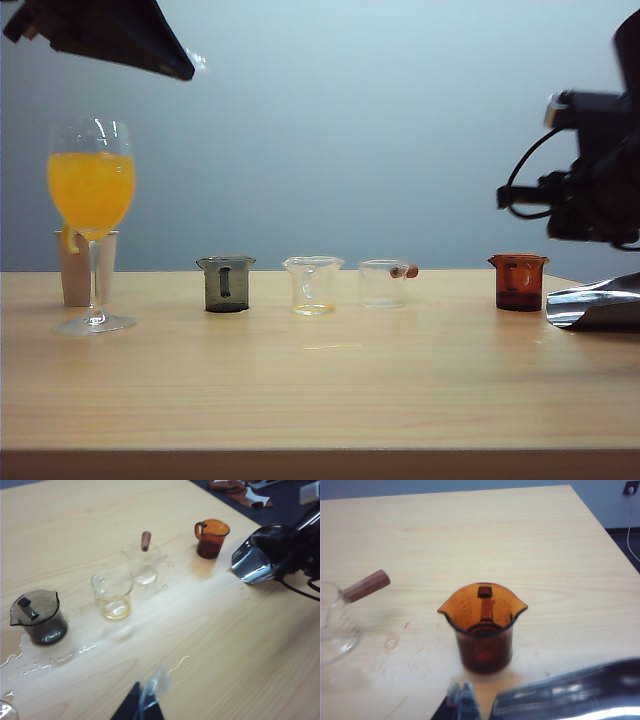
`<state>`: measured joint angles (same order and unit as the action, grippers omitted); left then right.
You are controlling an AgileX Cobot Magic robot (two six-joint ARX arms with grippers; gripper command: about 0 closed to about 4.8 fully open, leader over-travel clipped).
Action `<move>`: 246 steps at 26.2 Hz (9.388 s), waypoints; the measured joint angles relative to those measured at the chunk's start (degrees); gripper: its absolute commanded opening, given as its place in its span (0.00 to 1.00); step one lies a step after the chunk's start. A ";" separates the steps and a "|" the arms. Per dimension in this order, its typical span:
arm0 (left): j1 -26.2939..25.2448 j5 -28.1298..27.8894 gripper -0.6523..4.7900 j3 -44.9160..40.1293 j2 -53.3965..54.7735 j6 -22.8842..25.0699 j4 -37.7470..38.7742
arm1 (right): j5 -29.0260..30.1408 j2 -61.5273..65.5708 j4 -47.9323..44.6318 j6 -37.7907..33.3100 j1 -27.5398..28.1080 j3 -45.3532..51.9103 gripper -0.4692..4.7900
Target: Pick up the fourth measuring cup from the left, pour the grenadine inside into the goblet, and finally put the measuring cup back in its original place.
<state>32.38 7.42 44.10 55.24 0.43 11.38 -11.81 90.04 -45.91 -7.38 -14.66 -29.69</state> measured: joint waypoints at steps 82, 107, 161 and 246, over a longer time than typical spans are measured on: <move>-19.06 -1.42 0.11 13.86 0.15 2.49 19.37 | 21.97 12.44 31.28 4.42 -2.38 -42.56 0.36; -23.34 -1.81 0.11 14.16 -3.02 3.91 24.70 | 23.26 37.68 52.50 4.57 -24.90 -96.80 0.36; -23.71 -7.50 0.12 14.16 -3.87 0.96 32.20 | 23.39 43.80 44.04 59.74 -31.43 -98.38 0.36; -23.71 -7.50 0.12 14.16 -3.96 0.83 31.50 | 25.40 43.87 39.80 88.48 -31.34 -98.40 0.36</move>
<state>8.67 -0.08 58.26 51.29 1.26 42.87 13.58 133.91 -6.11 81.10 -46.00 -128.09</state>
